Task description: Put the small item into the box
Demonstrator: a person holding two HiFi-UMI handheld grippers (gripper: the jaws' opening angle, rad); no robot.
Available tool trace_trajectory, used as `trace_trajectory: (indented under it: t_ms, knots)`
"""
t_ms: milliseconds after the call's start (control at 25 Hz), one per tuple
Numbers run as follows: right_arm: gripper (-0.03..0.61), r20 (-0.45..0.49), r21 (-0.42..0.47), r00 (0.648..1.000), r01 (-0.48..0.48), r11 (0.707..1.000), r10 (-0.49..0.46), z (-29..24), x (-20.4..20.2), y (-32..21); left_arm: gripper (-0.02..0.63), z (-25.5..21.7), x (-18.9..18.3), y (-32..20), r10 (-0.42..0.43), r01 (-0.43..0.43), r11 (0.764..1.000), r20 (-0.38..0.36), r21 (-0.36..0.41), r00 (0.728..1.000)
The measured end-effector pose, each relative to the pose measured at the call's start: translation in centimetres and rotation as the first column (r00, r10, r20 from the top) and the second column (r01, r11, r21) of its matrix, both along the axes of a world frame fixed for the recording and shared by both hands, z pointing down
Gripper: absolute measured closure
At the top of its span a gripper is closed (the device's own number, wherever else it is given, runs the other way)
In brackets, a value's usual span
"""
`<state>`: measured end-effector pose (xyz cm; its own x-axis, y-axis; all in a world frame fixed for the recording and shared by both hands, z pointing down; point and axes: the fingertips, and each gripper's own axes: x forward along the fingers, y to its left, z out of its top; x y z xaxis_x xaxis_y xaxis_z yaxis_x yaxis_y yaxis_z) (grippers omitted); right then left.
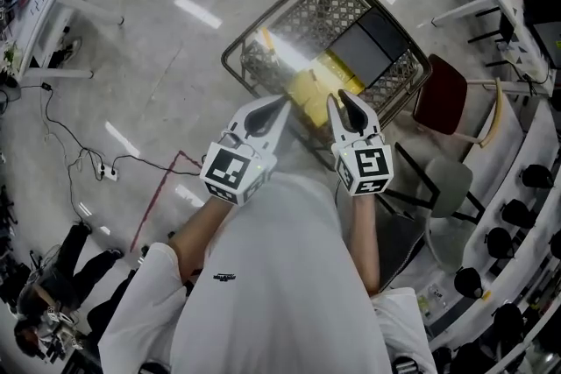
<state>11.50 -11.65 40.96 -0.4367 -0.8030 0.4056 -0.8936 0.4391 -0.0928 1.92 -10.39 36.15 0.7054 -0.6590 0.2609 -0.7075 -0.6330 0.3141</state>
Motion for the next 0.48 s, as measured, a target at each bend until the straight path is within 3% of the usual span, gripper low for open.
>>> trace_trajectory:
  t_ms: [280,480]
  knots:
    - [0.525,-0.063,0.14,0.998,-0.009,0.99,0.018,-6.1,1.6,2.1,0.612,-3.2,-0.1,0.2,0.001,0.001,0.998,-0.026,0.069,1.0]
    - [0.549,-0.074,0.254,0.996,-0.036,0.967,0.057,-9.5,2.2,3.7,0.612,-4.9,-0.2,0.8,0.013,-0.01,0.994,-0.027,0.109,1.0]
